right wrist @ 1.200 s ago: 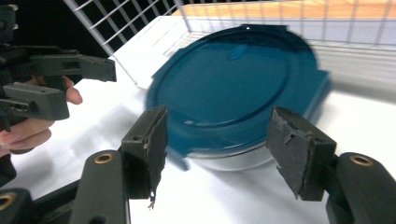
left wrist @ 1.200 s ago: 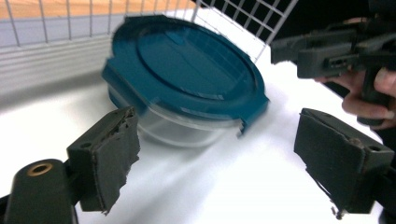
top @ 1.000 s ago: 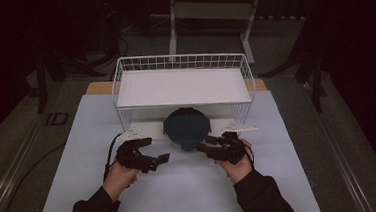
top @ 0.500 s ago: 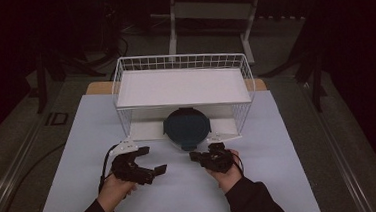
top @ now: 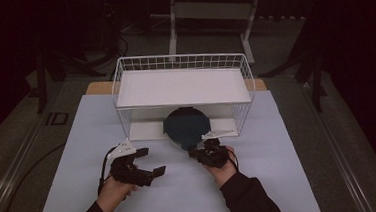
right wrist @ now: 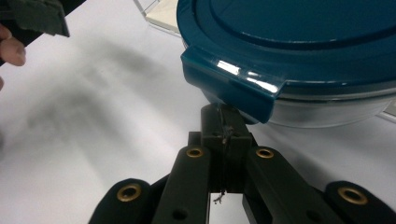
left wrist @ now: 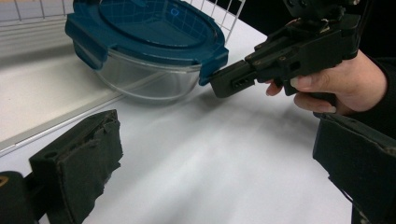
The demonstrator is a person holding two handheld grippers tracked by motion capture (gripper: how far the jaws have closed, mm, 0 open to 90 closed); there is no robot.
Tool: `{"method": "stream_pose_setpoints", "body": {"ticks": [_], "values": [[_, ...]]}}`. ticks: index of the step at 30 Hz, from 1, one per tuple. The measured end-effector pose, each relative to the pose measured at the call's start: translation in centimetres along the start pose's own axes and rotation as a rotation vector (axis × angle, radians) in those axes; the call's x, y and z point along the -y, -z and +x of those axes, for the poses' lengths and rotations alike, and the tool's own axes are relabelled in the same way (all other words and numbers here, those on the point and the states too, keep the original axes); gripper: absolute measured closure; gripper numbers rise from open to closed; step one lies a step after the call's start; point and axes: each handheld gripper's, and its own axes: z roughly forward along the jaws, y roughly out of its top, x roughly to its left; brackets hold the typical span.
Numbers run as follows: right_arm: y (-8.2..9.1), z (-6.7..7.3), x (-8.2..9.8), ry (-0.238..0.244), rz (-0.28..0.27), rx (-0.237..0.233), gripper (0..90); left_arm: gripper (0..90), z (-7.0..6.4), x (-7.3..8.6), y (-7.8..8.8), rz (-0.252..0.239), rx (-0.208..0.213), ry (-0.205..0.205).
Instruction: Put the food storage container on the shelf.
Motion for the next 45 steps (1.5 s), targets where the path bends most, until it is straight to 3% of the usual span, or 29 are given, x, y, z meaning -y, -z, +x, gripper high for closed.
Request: {"method": "stream_pose_setpoints", "body": {"ticks": [9,21,33,45], "values": [[-0.7,-0.9,-1.1,-0.017,-0.022,0.026,89.8,1.4,-0.1,0.1,-0.2,-0.004,-0.001,-0.016],[-2.4,-1.6,-2.7,-0.004,-0.040,0.050,89.9,1.4,-0.1,0.2,-0.3,-0.004,0.005,-0.018],[-2.4,-2.9,-3.3,-0.036,-0.062,0.081,89.8,1.4,-0.1,0.3,-0.3,-0.005,0.009,-0.014],[-2.9,-2.6,-3.3,-0.033,-0.067,0.084,89.2,1.4,-0.1,0.3,-0.2,-0.008,0.015,-0.009]]}}
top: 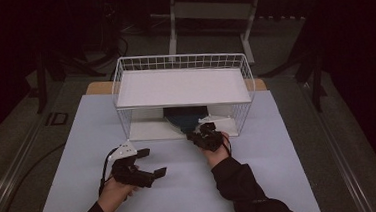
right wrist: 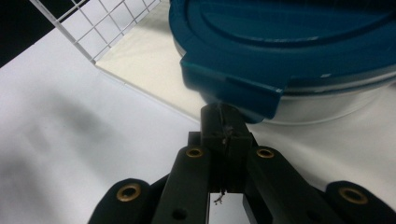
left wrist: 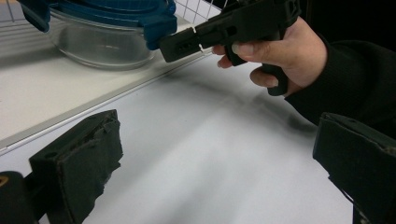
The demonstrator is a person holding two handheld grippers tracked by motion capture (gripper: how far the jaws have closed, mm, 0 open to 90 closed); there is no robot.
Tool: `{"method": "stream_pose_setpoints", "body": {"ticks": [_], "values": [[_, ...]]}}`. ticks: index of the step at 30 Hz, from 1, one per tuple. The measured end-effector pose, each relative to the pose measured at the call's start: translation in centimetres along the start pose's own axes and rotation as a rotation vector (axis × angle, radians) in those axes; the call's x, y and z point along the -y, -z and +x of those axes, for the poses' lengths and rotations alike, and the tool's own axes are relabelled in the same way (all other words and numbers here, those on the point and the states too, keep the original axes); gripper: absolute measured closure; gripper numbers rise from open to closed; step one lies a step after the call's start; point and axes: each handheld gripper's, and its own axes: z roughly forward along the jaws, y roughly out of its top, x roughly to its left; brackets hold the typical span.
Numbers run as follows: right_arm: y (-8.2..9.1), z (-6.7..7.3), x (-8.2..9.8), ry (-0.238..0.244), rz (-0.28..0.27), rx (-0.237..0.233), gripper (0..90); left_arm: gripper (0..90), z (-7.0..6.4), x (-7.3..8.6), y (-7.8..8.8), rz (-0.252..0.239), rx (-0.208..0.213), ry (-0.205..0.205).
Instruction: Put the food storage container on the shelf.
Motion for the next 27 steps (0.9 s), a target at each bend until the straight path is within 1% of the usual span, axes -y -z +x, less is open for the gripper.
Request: {"method": "stream_pose_setpoints", "body": {"ticks": [1,3,4,7,8,10,11,12,13,15,17,19,21,24,25,27], "values": [[0.1,0.2,0.1,-0.002,0.001,-0.015,86.1,1.4,0.0,0.0,0.0,-0.001,-0.001,0.000],[0.2,0.7,0.3,0.026,-0.005,-0.016,81.0,1.4,-0.1,-0.1,0.1,-0.004,-0.002,-0.003],[0.4,0.8,0.3,0.032,-0.009,-0.023,78.8,1.4,-0.1,-0.1,0.2,-0.008,-0.003,-0.006],[1.1,1.4,0.4,0.051,-0.028,-0.032,65.9,1.4,-0.2,-0.3,0.3,-0.013,-0.006,-0.012],[1.3,1.6,0.4,0.054,-0.033,-0.027,62.5,1.4,-0.3,-0.3,0.4,-0.014,-0.005,-0.015],[1.8,1.8,0.5,0.056,-0.048,-0.016,49.4,1.4,-0.4,-0.4,0.5,-0.015,-0.006,-0.019],[2.1,1.8,0.7,0.048,-0.057,-0.018,42.0,1.4,-0.5,-0.4,0.5,-0.016,-0.006,-0.020],[2.2,1.9,0.7,0.046,-0.061,-0.022,37.2,1.4,-0.6,-0.4,0.5,-0.018,-0.003,-0.022],[2.4,1.9,0.8,0.046,-0.064,-0.038,29.3,1.4,-0.6,-0.4,0.5,-0.019,-0.002,-0.023],[2.8,1.9,1.1,0.052,-0.070,-0.068,20.1,1.4,-0.8,-0.4,0.6,-0.024,0.004,-0.027],[3.2,1.9,1.4,0.045,-0.075,-0.085,19.4,1.4,-0.9,-0.4,0.6,-0.021,0.006,-0.031],[3.6,1.8,1.6,0.063,-0.072,-0.088,17.1,1.4,-0.9,-0.4,0.7,-0.022,0.012,-0.034],[4.2,1.7,1.9,0.065,-0.076,-0.096,16.9,1.4,-1.0,-0.3,0.8,-0.021,0.017,-0.034],[5.0,1.5,2.4,0.068,-0.083,-0.093,17.0,1.4,-1.2,-0.3,1.0,-0.022,0.017,-0.044],[5.4,1.4,2.6,0.068,-0.093,-0.088,17.0,1.4,-1.3,-0.3,1.0,-0.021,0.015,-0.045],[6.1,1.2,2.8,0.083,-0.105,-0.076,17.1,1.4,-1.3,-0.3,1.3,-0.029,0.018,-0.046]]}}
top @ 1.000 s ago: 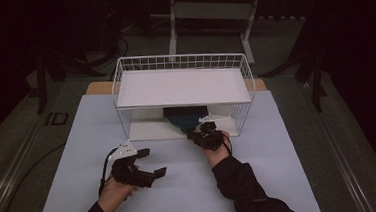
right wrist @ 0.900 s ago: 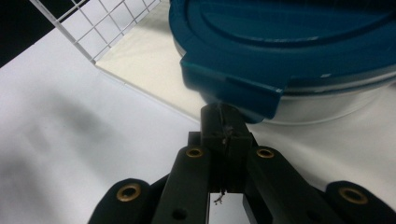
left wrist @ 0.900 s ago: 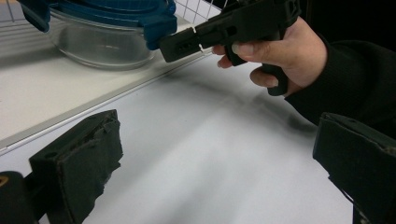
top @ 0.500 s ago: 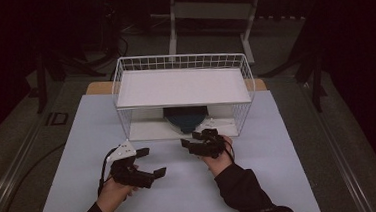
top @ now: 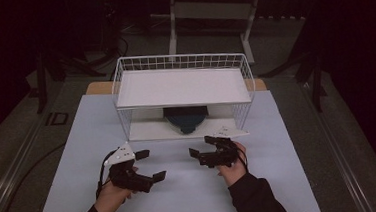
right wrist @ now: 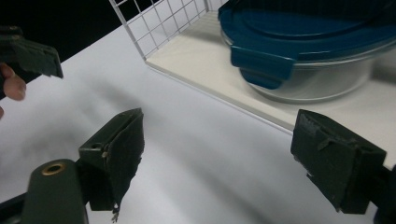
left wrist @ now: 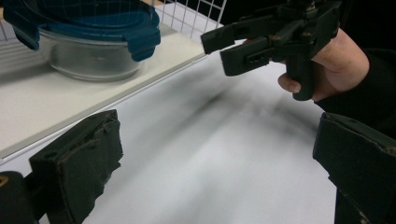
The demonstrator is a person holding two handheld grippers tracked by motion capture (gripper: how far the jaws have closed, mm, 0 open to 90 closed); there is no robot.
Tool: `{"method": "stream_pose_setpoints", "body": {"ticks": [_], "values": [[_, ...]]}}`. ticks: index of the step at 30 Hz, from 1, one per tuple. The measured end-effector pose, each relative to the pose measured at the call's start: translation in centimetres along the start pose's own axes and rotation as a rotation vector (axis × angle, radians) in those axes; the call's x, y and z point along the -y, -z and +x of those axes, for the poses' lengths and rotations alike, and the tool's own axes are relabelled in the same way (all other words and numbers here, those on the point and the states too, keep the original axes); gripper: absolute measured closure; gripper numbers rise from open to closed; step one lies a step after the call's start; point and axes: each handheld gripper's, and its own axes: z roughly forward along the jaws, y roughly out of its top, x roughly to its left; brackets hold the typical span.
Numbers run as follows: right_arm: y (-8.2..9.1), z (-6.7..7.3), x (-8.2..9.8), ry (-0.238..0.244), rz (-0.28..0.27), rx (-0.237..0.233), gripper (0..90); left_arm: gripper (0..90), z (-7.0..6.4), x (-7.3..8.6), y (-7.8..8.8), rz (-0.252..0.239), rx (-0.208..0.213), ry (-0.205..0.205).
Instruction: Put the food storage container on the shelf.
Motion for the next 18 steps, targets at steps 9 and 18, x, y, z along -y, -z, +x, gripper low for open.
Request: {"method": "stream_pose_setpoints", "body": {"ticks": [9,18], "values": [[2.5,-0.4,1.0,-0.007,-0.016,0.014,17.1,1.4,-0.2,0.2,0.6,-0.005,0.004,-0.005],[5.3,-0.5,2.1,-0.002,-0.055,-0.002,16.9,1.4,-0.2,0.6,1.3,-0.012,0.000,-0.004]]}}
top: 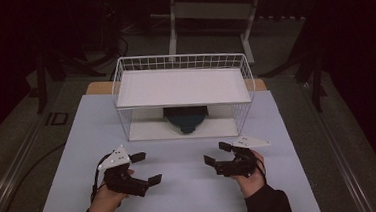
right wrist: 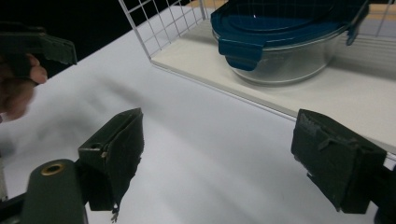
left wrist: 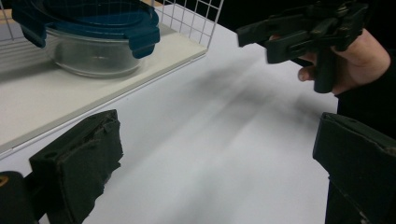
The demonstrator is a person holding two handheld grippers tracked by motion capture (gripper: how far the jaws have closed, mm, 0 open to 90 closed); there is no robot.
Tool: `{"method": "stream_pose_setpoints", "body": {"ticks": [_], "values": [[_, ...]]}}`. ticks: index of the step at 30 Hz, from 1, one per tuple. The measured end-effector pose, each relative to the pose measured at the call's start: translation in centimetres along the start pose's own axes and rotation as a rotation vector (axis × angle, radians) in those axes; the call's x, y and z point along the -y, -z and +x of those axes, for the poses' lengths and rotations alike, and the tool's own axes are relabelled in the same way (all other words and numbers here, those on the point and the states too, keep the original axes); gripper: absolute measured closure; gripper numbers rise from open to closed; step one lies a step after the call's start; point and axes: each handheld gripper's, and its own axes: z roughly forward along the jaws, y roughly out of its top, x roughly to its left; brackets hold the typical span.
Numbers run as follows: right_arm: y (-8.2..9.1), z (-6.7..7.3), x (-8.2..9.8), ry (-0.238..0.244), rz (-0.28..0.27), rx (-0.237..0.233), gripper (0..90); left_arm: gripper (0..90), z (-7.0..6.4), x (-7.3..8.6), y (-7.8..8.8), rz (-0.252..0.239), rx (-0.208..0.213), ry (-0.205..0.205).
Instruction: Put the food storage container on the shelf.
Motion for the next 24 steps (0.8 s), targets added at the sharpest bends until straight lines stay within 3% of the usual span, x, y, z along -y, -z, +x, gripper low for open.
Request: {"method": "stream_pose_setpoints", "body": {"ticks": [19,23,24], "values": [[4.4,0.0,3.1,0.014,0.022,-0.003,16.5,1.4,-0.6,1.0,0.7,0.009,0.011,-0.016],[5.1,-0.4,3.6,0.028,0.025,-0.006,16.6,1.4,-0.7,1.1,0.6,0.007,0.017,-0.030],[5.2,-0.6,3.8,0.054,0.031,0.011,16.6,1.4,-0.7,1.1,0.6,0.008,0.017,-0.036]]}}
